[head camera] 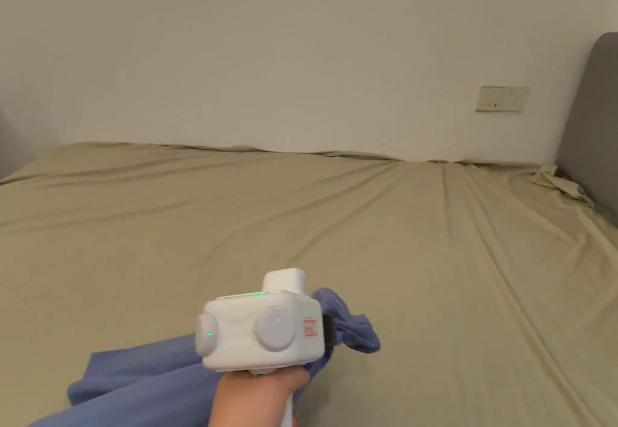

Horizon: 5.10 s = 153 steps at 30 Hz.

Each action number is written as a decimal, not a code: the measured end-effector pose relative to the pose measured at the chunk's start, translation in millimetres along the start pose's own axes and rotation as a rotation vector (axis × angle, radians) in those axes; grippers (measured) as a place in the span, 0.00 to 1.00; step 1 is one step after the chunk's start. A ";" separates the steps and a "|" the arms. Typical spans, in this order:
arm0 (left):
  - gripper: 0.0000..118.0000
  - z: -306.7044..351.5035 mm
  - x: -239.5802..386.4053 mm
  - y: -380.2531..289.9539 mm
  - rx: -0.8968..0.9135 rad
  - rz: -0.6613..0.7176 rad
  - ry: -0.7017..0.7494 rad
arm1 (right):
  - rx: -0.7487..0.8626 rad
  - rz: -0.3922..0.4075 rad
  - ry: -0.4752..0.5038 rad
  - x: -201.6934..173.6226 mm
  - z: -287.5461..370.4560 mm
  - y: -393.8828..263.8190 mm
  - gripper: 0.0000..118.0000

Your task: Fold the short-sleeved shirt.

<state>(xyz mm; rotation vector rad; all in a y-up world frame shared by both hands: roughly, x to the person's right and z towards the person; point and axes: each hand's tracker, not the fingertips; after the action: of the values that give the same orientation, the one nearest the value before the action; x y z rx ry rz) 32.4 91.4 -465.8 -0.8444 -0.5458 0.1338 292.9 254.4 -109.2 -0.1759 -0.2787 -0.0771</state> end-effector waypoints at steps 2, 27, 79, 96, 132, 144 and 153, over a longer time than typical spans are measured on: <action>0.09 -32.6 71.6 -12.7 -0.086 -0.096 -0.130 | 0.008 0.016 -0.065 21.6 25.4 5.6 0.02; 1.00 132.2 60.2 -85.0 0.138 -0.275 -0.384 | -0.036 -0.056 0.027 26.4 18.0 -37.8 0.02; 0.01 90.1 -154.2 -14.6 0.085 0.062 0.041 | -1.105 -0.255 -0.159 39.0 -128.7 -297.0 0.80; 0.01 256.7 -178.5 43.5 0.800 0.484 -0.165 | -0.330 -0.033 0.097 12.4 -140.5 -9.7 0.12; 0.01 103.2 -269.4 -1.3 0.160 0.413 0.123 | -0.742 0.058 0.166 0.1 -302.1 -130.6 0.12; 0.01 153.5 -289.1 -111.4 0.026 0.489 0.031 | -0.953 0.111 0.229 24.8 -175.8 -205.0 0.11; 0.01 102.7 -322.4 -166.1 -0.247 0.430 0.243 | -1.103 0.145 0.187 21.2 -180.4 -269.4 0.11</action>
<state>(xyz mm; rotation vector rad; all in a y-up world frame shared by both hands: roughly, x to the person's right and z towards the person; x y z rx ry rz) -312.0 -54.2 -418.3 -1.1944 -0.1466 0.3568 334.5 -44.2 -230.3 -1.2756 -0.0085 -0.0968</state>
